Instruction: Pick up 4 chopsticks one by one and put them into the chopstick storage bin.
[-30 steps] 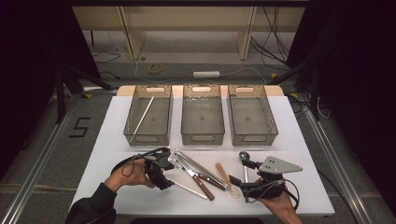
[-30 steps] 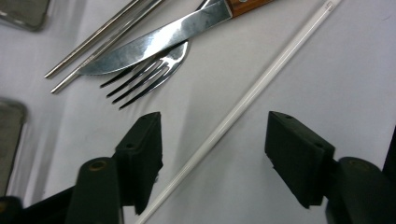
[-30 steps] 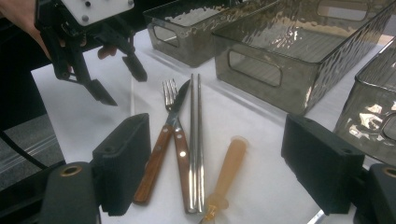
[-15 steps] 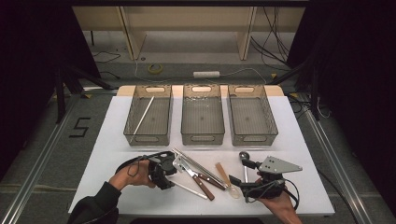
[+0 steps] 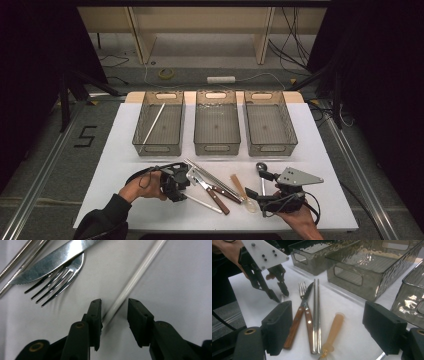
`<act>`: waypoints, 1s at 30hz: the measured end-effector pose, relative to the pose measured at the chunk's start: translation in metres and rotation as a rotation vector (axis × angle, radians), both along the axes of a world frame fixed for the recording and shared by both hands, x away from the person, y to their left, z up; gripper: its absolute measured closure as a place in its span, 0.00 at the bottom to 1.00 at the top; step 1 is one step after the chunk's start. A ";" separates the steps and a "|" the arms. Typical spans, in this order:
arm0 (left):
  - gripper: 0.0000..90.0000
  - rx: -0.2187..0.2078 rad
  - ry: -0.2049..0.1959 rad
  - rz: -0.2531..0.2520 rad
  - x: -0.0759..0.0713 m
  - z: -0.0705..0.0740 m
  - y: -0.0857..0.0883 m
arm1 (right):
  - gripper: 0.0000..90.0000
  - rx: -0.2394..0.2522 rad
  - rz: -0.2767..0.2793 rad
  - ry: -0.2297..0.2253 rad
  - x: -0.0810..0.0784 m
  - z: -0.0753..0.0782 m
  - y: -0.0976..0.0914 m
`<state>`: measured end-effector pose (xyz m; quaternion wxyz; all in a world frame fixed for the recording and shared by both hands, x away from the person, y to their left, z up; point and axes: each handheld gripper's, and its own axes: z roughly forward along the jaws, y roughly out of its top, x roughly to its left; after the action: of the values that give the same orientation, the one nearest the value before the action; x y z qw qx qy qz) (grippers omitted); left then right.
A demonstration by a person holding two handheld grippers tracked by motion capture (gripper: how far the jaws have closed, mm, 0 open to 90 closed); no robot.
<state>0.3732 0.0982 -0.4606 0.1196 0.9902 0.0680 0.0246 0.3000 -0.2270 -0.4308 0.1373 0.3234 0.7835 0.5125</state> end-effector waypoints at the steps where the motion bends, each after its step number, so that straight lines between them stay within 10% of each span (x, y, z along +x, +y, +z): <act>1: 0.72 0.002 -0.001 -0.003 -0.001 0.000 0.000 | 0.28 0.000 0.000 0.000 0.000 0.000 0.000; 30: 0.88 0.046 0.005 -0.152 -0.014 0.000 0.002 | 0.28 -0.010 -0.003 0.000 0.001 0.000 0.000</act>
<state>0.3587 0.0999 -0.4602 0.0983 0.9950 -0.0078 0.0147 0.3009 -0.2275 -0.4312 0.1396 0.3239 0.7856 0.5085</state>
